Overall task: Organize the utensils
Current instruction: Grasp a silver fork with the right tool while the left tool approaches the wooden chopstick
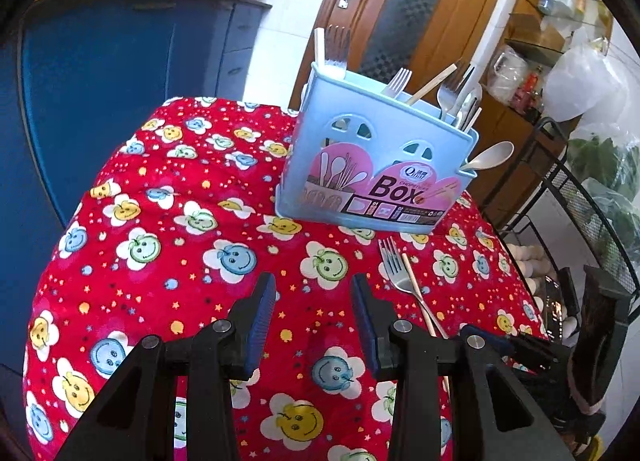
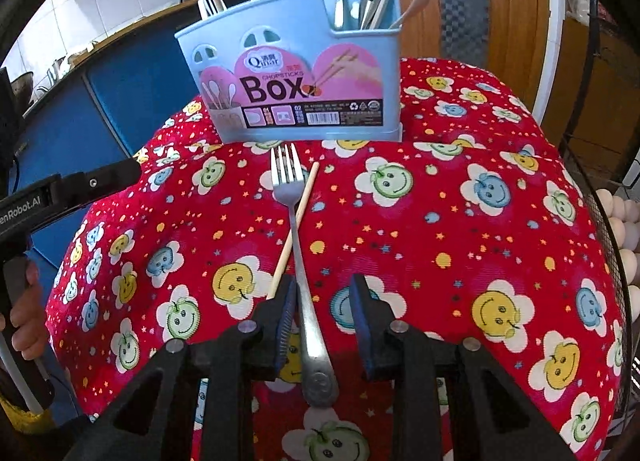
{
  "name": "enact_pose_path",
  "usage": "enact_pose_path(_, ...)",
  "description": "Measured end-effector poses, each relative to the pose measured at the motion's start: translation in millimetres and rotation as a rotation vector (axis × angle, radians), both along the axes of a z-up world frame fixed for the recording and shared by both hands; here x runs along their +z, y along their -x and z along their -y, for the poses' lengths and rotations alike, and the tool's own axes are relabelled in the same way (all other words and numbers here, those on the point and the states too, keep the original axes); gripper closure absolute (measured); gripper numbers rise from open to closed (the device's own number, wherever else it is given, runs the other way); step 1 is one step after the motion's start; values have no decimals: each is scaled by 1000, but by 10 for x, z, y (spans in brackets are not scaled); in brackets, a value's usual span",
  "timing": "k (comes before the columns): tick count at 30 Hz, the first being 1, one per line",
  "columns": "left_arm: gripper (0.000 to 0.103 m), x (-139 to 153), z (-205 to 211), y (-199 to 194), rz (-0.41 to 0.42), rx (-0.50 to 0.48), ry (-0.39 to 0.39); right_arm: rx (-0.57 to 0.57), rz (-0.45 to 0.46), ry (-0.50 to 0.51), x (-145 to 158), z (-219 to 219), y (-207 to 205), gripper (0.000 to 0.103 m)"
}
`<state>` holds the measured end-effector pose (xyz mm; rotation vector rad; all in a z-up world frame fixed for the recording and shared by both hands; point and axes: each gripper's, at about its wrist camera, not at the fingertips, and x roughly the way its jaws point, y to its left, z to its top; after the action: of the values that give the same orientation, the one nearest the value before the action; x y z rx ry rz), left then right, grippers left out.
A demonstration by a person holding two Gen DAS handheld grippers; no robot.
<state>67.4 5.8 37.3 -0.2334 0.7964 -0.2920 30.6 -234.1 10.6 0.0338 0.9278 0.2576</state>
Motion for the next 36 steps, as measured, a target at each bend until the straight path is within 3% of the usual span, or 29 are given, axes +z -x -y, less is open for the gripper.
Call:
enact_pose_path(10, 63, -69, -30, -9, -15, 1, 12, 9, -11, 61, -2, -143, -250, 72)
enact_pose_path(13, 63, -84, -28, -13, -21, 0, 12, 6, -22, 62, -1, -159, -355, 77)
enact_pose_path(15, 63, -92, -30, -14, -23, -2, 14, 0, -27, 45, 0, -137, -392, 91)
enact_pose_path(23, 63, -121, 40, -6, -38, -22, 6, -24, -5, -103, 42, 44, -279, 96)
enact_pose_path(30, 63, -130, 219, 1, -48, -60, -20, -49, 50, -128, 183, 206, -66, 96)
enact_pose_path(36, 63, -154, 468, 1, -74, -111, -36, -76, 40, -134, 156, 358, 34, 96)
